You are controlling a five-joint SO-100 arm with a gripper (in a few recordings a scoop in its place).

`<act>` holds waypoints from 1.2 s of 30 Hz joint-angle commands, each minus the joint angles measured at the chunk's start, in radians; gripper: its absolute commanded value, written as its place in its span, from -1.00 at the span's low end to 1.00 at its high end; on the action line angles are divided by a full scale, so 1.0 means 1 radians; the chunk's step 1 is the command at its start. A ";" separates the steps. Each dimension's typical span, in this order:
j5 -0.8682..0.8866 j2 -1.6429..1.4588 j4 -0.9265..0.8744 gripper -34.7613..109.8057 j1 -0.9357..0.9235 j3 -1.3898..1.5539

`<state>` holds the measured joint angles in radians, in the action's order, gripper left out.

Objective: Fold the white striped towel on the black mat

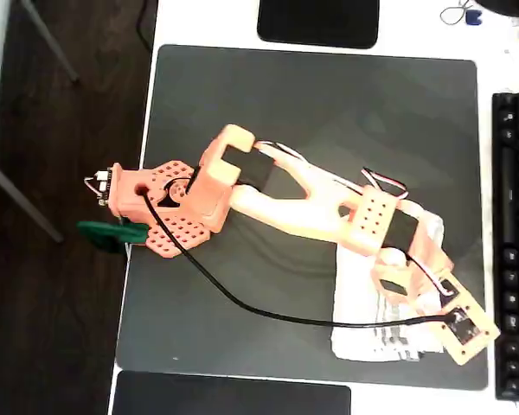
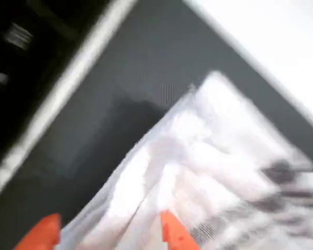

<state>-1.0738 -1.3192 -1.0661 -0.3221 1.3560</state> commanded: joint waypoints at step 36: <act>-0.611 0.014 0.245 -0.52 0.232 0.287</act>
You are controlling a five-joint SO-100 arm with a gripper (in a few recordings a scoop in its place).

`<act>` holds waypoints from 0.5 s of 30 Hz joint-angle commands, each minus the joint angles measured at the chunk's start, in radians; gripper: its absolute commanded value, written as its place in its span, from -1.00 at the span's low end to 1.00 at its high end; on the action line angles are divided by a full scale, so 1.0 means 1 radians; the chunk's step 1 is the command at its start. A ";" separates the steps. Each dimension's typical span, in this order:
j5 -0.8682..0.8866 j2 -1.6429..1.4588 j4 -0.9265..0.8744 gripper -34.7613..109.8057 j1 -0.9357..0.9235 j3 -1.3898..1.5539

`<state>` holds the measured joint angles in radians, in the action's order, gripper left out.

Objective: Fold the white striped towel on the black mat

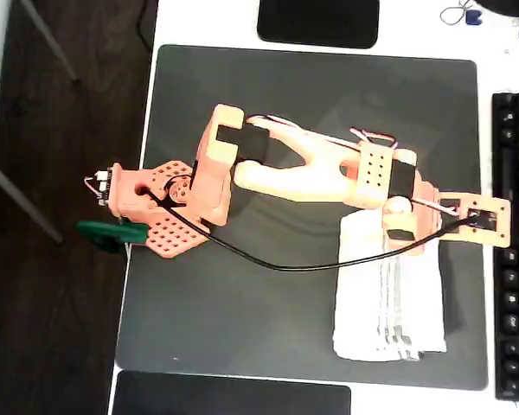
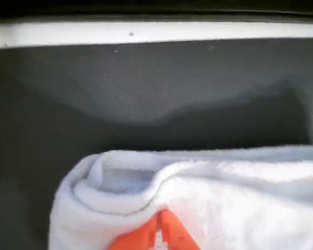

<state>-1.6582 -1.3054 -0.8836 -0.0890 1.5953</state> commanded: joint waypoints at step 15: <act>0.008 -0.416 0.028 -0.49 -0.032 0.268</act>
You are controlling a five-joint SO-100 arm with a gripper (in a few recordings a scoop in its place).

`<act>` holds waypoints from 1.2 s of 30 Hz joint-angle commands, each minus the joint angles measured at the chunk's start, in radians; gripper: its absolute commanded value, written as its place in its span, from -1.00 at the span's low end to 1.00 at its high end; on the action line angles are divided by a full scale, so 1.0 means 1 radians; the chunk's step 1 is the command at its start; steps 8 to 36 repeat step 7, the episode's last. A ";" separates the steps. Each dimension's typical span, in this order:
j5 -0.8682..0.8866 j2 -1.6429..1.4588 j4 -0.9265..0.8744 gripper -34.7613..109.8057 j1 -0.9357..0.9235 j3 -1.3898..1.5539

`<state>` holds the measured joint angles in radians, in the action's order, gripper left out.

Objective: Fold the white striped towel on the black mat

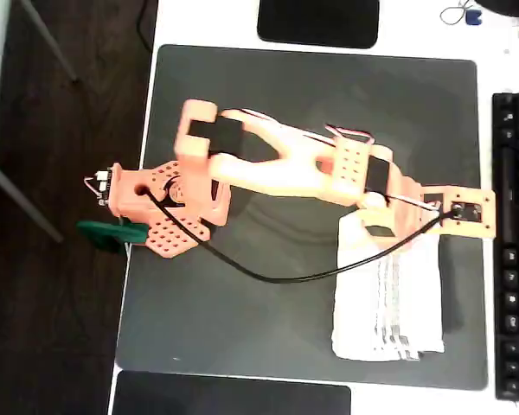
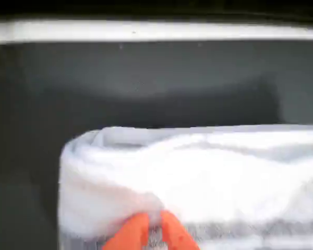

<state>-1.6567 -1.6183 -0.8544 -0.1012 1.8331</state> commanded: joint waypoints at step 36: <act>0.023 -0.380 -0.078 -0.50 -0.023 0.235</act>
